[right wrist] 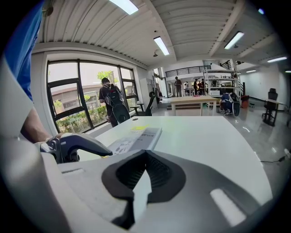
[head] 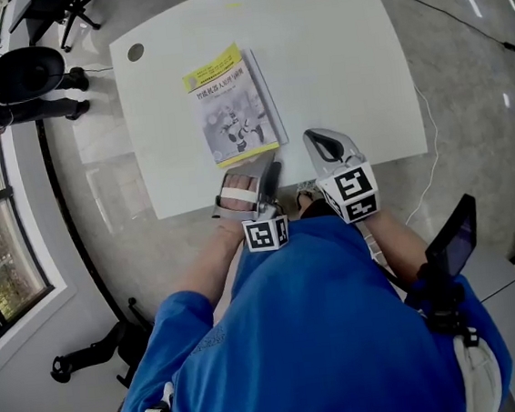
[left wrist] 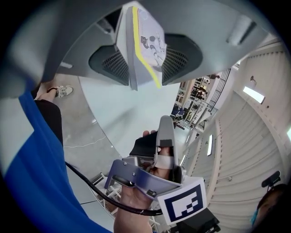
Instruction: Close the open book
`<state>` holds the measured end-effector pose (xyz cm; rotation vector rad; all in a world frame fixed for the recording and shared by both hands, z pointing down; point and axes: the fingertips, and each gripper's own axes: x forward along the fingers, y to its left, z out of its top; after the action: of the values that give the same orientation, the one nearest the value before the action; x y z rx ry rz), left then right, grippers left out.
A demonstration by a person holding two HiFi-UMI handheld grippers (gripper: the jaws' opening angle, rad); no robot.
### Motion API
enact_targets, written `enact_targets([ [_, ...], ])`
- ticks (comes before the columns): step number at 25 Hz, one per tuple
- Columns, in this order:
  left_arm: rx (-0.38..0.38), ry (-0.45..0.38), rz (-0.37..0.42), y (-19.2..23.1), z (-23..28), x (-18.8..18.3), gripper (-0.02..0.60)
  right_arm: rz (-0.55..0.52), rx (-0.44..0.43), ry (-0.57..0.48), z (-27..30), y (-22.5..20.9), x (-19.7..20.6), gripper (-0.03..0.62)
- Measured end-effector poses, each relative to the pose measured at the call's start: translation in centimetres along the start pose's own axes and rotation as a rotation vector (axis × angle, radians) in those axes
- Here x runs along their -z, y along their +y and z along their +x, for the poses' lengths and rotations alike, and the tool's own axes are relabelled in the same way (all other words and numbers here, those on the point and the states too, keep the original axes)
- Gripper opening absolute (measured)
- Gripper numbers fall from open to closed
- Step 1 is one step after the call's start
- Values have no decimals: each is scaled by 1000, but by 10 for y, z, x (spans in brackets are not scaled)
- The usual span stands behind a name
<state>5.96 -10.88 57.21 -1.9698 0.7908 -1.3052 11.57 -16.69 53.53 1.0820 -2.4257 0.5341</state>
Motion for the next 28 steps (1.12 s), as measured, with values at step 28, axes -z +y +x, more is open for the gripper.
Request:
enact_targets([
  [28, -297, 52, -574, 50, -125, 57, 8, -118, -16, -152, -49, 95, -23, 3],
])
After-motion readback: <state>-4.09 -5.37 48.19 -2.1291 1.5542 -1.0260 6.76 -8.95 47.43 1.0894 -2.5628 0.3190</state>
